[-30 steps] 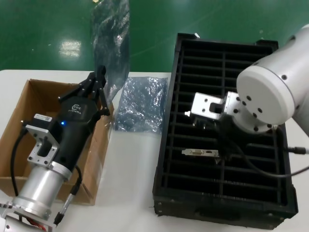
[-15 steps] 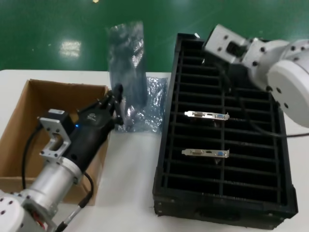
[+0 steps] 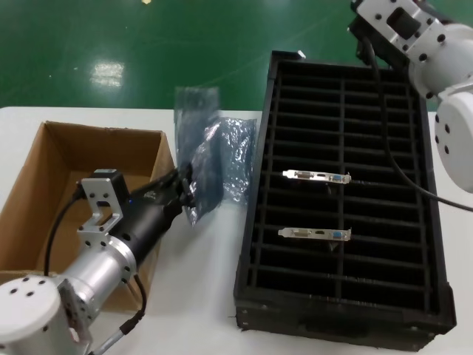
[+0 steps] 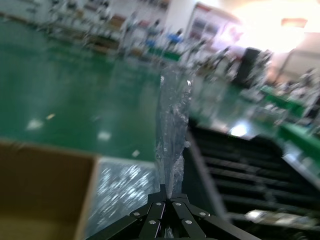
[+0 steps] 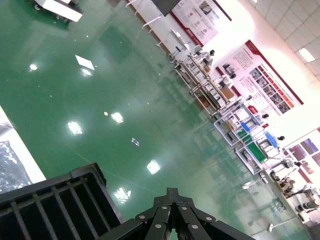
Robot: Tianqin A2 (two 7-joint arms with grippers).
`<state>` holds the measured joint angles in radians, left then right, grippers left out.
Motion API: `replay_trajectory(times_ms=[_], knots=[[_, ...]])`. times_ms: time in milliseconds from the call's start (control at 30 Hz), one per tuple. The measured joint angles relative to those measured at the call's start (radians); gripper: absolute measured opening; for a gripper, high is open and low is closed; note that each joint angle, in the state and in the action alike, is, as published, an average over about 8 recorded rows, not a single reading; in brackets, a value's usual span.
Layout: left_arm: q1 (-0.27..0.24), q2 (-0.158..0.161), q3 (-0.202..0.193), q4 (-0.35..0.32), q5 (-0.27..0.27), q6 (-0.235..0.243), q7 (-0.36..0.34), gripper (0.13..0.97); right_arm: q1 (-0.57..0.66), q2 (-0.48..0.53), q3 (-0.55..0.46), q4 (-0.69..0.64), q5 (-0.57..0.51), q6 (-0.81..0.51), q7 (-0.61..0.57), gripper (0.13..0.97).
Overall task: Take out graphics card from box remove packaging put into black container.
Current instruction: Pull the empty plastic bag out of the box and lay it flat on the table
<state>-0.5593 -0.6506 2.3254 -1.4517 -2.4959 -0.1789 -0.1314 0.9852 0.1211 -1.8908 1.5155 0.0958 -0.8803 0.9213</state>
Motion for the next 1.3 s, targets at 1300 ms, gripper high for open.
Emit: replay_trajectory(times_ms=[1300], knots=[[-0.302, -0.081, 0.428, 0.048, -0.257, -0.126, -0.065, 0.267, -0.015, -0.120, 0.131, -0.005, -0.073, -0.042, -0.167, 0.137]])
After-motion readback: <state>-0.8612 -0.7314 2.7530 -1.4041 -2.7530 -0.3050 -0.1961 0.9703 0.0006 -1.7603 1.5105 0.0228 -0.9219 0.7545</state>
